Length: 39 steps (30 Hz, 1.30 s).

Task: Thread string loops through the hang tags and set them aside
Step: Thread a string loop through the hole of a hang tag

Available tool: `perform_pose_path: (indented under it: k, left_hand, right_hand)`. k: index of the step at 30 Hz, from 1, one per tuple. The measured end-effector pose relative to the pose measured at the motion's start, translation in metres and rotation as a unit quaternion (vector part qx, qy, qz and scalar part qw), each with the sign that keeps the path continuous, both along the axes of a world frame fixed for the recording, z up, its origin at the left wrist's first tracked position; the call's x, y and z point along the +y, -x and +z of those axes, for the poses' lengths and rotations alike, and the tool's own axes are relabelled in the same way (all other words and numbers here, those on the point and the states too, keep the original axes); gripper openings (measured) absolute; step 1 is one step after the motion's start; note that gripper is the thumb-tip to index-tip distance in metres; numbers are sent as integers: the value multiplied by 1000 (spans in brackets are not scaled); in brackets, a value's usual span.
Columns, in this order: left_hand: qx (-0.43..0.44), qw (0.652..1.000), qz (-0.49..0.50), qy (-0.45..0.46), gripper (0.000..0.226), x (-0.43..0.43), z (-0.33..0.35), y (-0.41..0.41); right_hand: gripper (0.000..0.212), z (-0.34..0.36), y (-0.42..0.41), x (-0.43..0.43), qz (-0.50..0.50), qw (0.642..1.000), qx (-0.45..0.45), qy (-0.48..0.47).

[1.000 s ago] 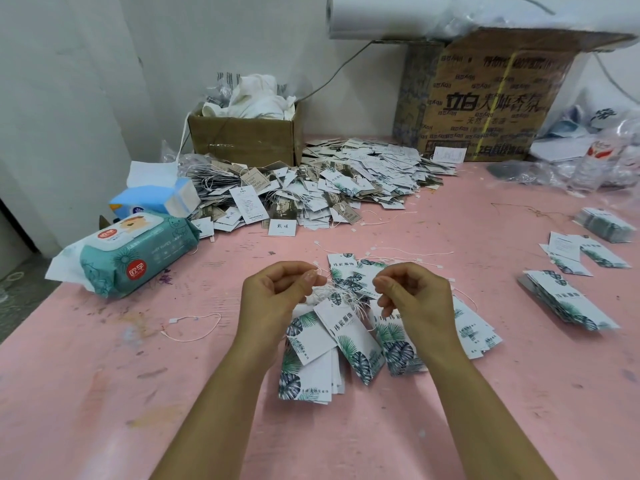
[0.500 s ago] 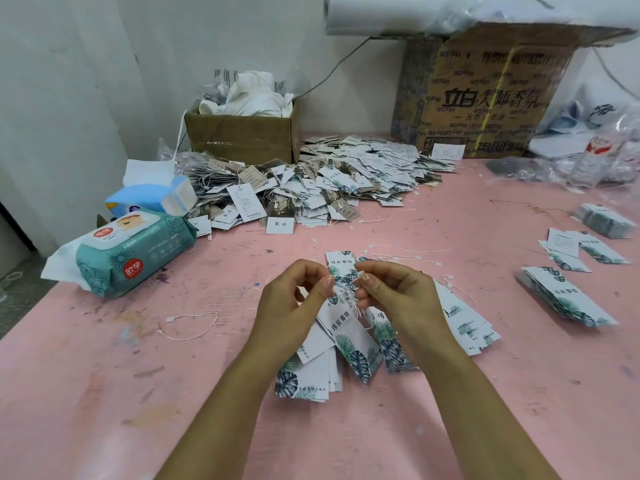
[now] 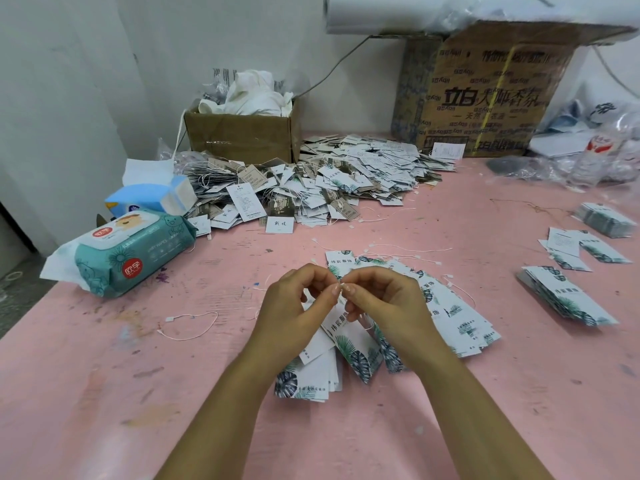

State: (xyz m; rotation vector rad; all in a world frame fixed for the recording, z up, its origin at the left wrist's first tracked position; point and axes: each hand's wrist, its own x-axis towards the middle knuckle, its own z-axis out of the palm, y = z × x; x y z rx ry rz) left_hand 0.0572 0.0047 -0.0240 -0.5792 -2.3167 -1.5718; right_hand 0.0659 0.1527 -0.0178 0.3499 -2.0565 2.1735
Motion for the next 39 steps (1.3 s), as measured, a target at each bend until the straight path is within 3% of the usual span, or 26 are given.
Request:
perform_pose_path:
  k: [29,39]
  left_hand:
    - [-20,1000,8,2,30,-6,-2,5]
    - [-29,998,54,32,19,-5,-5,7]
  right_hand:
    - [19,-3,1,1,47,999,-4,-9]
    - [22,-6,2,-3,40,999,-3,-8]
